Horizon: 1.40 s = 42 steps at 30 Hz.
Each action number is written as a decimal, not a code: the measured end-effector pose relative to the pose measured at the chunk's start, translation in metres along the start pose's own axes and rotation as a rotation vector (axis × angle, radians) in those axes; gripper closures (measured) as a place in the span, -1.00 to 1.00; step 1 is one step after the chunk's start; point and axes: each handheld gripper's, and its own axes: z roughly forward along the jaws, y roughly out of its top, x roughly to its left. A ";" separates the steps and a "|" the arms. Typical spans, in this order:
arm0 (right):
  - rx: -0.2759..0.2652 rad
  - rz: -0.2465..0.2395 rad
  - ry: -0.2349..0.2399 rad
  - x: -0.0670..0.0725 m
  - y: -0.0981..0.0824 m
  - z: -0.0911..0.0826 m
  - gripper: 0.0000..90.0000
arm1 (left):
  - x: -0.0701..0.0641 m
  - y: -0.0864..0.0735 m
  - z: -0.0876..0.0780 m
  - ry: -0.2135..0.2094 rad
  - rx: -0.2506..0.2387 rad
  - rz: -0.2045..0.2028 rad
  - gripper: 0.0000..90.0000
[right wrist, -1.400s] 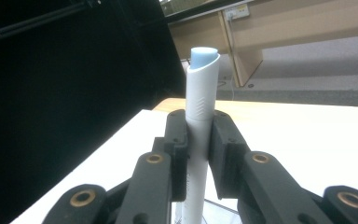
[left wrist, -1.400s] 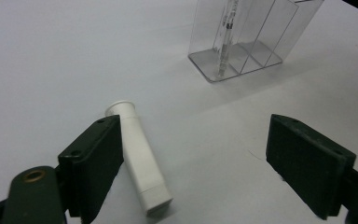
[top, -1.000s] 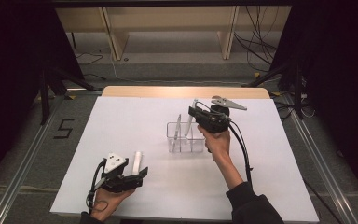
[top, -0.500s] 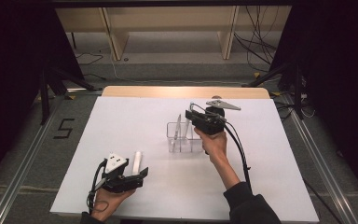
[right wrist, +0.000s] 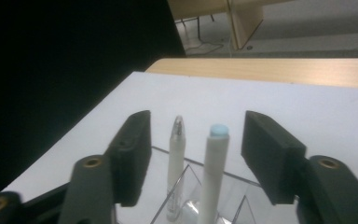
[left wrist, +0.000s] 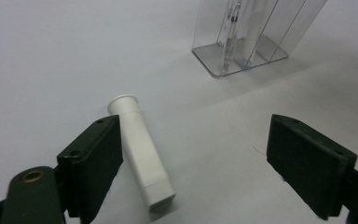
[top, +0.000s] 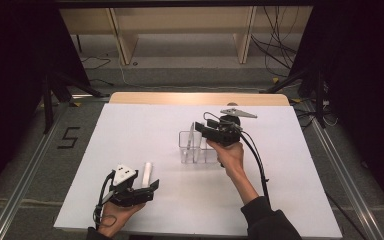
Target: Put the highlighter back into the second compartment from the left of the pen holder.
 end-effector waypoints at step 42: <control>-0.088 -0.111 -0.047 -0.006 -0.055 -0.104 -0.38 | 0.003 -0.002 0.005 0.033 0.046 -0.010 -0.61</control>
